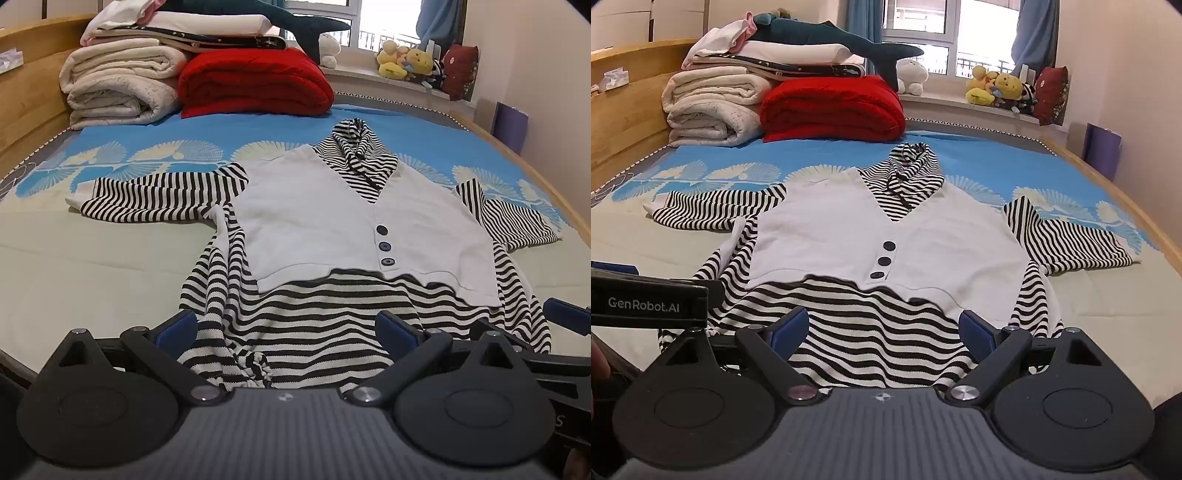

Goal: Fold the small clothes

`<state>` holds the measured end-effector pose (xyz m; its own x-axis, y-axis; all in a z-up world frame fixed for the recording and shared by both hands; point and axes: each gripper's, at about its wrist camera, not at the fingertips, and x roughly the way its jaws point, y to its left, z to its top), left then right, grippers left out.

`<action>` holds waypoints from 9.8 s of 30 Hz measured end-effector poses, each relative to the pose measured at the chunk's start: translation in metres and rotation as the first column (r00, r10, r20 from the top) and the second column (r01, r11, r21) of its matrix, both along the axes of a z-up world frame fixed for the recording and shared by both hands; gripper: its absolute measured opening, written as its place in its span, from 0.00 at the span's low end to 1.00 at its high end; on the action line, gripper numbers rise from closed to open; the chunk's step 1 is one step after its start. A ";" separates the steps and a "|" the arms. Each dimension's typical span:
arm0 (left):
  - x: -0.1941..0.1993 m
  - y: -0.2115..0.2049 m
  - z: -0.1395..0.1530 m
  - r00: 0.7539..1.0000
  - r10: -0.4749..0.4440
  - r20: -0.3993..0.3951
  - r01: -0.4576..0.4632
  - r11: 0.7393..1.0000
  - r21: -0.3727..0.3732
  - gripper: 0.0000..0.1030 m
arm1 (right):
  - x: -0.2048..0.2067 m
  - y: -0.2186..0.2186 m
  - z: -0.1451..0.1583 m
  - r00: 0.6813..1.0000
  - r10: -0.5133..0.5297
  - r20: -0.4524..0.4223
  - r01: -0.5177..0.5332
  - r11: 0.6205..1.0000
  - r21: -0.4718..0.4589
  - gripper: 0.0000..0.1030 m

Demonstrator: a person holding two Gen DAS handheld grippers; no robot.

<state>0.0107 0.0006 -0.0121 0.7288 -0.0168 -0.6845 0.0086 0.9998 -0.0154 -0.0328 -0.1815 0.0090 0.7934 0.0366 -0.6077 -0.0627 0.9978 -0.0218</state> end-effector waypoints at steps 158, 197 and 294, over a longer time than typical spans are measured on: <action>0.336 0.100 0.002 0.956 0.164 -0.245 -0.193 0.976 -0.099 0.28 | 0.365 -0.136 -0.068 0.919 -0.314 -0.237 0.374 0.885 0.276 0.05; 0.323 0.021 -0.048 0.914 -0.069 -0.400 0.050 0.997 -0.058 0.41 | 0.341 -0.225 -0.094 0.795 -0.434 -0.424 0.564 0.785 0.255 0.56; 0.329 -0.046 -0.043 0.905 -0.109 -0.410 0.053 0.988 -0.147 0.48 | 0.290 -0.432 -0.103 0.452 -0.870 -0.198 0.869 0.381 0.315 0.01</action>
